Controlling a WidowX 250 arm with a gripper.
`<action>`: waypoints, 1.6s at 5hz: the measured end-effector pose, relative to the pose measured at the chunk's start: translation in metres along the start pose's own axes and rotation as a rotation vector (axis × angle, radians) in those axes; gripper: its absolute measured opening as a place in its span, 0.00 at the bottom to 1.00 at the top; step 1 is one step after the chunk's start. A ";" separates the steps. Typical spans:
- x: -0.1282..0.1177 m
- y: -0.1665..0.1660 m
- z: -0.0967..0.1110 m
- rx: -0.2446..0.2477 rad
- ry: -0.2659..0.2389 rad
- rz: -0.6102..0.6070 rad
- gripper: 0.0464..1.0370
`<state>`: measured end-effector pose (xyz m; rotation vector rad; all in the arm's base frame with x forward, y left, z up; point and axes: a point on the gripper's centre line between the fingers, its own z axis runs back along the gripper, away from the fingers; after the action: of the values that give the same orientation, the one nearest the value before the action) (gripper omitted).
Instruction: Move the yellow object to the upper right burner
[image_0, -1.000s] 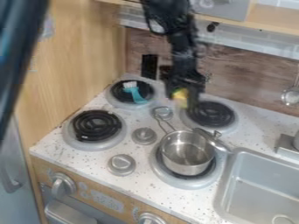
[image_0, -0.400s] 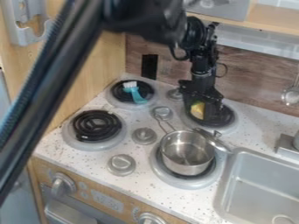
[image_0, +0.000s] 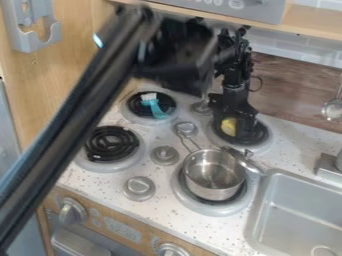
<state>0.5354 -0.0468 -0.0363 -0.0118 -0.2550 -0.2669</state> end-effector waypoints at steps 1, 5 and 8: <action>0.002 -0.001 -0.002 -0.007 0.002 0.003 0.69; -0.026 -0.010 0.033 0.026 -0.070 -0.009 0.96; -0.076 -0.014 0.103 -0.001 -0.012 0.060 0.96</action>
<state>0.4350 -0.0363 0.0440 -0.0224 -0.2655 -0.2073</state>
